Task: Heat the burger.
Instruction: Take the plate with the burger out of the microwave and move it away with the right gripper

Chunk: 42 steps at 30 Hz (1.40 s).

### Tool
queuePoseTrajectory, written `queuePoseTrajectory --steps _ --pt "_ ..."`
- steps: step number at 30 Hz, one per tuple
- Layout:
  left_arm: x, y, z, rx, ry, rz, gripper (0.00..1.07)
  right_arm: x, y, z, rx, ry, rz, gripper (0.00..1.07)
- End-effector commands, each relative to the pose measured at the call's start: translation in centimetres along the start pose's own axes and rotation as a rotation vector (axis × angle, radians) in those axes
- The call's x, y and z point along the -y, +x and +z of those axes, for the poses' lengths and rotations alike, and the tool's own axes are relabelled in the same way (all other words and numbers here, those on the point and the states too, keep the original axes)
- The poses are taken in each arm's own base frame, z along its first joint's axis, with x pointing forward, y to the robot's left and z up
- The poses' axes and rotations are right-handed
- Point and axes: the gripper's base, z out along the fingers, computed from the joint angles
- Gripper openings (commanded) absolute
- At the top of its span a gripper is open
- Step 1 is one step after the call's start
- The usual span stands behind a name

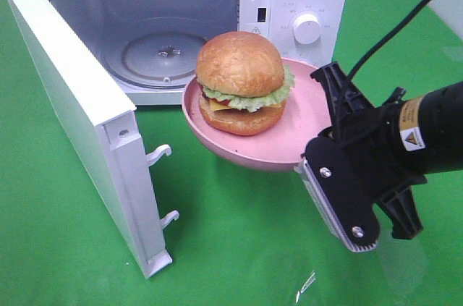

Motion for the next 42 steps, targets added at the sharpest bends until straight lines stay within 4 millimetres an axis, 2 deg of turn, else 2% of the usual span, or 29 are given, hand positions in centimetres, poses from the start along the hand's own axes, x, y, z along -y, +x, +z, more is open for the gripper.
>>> queuePoseTrajectory --steps 1,5,8,11,14,15,20,24,35,37,42 --pt "0.0 -0.1 -0.1 0.016 -0.001 -0.008 1.00 0.4 0.1 -1.5 0.002 0.068 -0.006 0.00" --pt "0.0 -0.1 -0.1 0.016 -0.001 -0.008 1.00 -0.9 0.8 -4.1 -0.055 0.052 0.014 0.00" --pt "0.0 -0.1 -0.1 0.016 -0.001 -0.008 1.00 -1.2 1.1 -4.8 -0.080 0.046 0.025 0.00" --pt "0.0 -0.1 -0.1 0.016 -0.001 -0.008 1.00 -2.1 1.7 -6.3 -0.137 0.040 0.083 0.00" --pt "0.0 -0.1 -0.1 0.016 -0.001 -0.008 1.00 -2.4 1.9 -6.6 -0.153 0.033 0.103 0.00" --pt "0.0 -0.1 -0.1 0.016 -0.001 -0.008 1.00 -3.1 2.4 -7.3 -0.208 -0.003 0.180 0.00" --pt "0.0 -0.1 -0.1 0.016 -0.001 -0.008 1.00 -3.9 3.1 -7.7 -0.299 -0.051 0.268 0.00" --pt "0.0 -0.1 -0.1 0.016 -0.001 -0.008 1.00 -4.4 4.2 -8.2 -0.447 -0.045 0.464 0.00" --pt "0.0 -0.1 -0.1 0.016 -0.001 -0.008 1.00 -5.0 5.2 -8.8 -0.597 -0.012 0.727 0.00" --pt "0.0 -0.1 -0.1 0.016 -0.001 -0.008 1.00 -5.2 5.5 -9.0 -0.650 0.011 0.820 0.00" --pt "0.0 -0.1 -0.1 0.016 -0.001 -0.008 1.00 -5.6 5.7 -8.5 -0.731 -0.018 0.895 0.00"
